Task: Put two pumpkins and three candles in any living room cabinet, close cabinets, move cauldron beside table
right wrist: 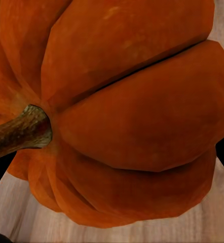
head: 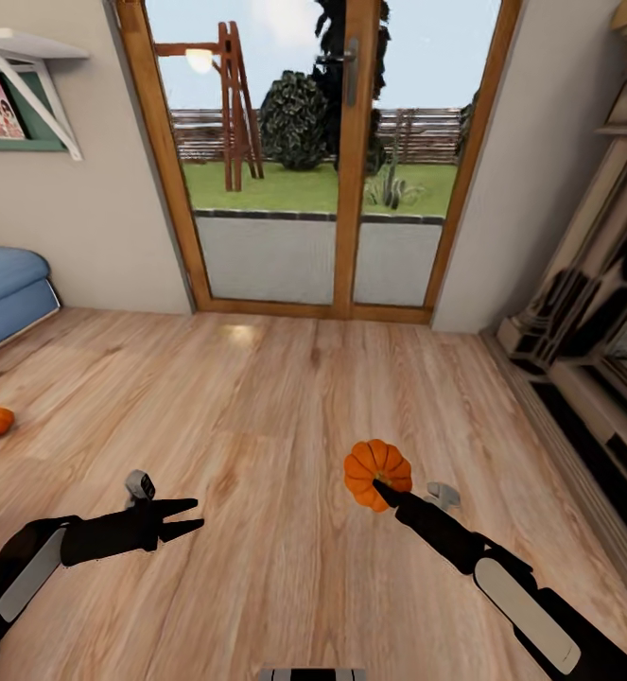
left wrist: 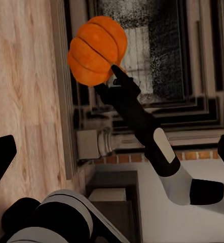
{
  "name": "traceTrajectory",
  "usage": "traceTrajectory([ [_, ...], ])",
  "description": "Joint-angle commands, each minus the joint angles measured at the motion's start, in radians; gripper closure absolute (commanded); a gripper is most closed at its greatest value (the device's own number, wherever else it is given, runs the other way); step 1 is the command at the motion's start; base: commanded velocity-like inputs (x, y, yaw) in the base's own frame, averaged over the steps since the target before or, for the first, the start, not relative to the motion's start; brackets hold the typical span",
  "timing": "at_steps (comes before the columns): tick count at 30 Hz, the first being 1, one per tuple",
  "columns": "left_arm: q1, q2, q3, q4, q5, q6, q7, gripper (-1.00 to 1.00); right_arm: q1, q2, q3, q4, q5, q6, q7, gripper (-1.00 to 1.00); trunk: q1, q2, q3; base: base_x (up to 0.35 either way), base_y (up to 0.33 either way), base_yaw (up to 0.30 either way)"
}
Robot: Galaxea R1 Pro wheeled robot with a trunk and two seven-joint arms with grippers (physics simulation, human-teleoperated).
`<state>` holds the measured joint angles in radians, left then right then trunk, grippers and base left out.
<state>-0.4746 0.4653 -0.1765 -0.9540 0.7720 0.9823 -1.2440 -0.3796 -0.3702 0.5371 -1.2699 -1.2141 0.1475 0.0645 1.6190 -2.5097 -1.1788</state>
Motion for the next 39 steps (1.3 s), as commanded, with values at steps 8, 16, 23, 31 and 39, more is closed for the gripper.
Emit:
traceTrajectory([
  [8, -0.001, 0.001, -0.002, 0.001, 0.005, 0.007, -0.002, -1.0, 0.0, 0.0, 0.002, 0.0, -0.009, 0.001, 0.0, 1.0, 0.0, 0.0, 0.009, 0.319, -0.13, 0.182],
  [16, -0.001, 0.001, -0.003, 0.001, 0.005, 0.007, -0.001, -1.0, 0.0, 0.001, 0.003, -0.001, -0.008, -0.025, 0.0, 1.0, 0.0, 0.0, 0.016, 0.337, -0.005, 0.224],
  [23, -0.001, 0.001, -0.002, 0.001, 0.005, 0.007, 0.0, -1.0, 0.0, -0.001, 0.011, 0.0, -0.01, -0.115, 0.001, 1.0, 0.0, 0.0, 0.019, 0.338, 0.0, 0.164],
  [31, -0.001, 0.001, -0.003, 0.001, 0.006, 0.007, 0.0, -1.0, 0.0, -0.001, 0.011, 0.001, -0.014, -0.118, 0.0, 1.0, 0.0, 0.0, 0.019, 0.338, 0.0, 0.007],
  [39, -0.001, 0.0, -0.003, 0.001, 0.006, 0.007, 0.0, -1.0, -0.001, -0.001, 0.011, 0.021, -0.014, -0.118, -0.001, 1.0, 0.0, 0.0, 0.019, 0.337, 0.0, 0.0],
])
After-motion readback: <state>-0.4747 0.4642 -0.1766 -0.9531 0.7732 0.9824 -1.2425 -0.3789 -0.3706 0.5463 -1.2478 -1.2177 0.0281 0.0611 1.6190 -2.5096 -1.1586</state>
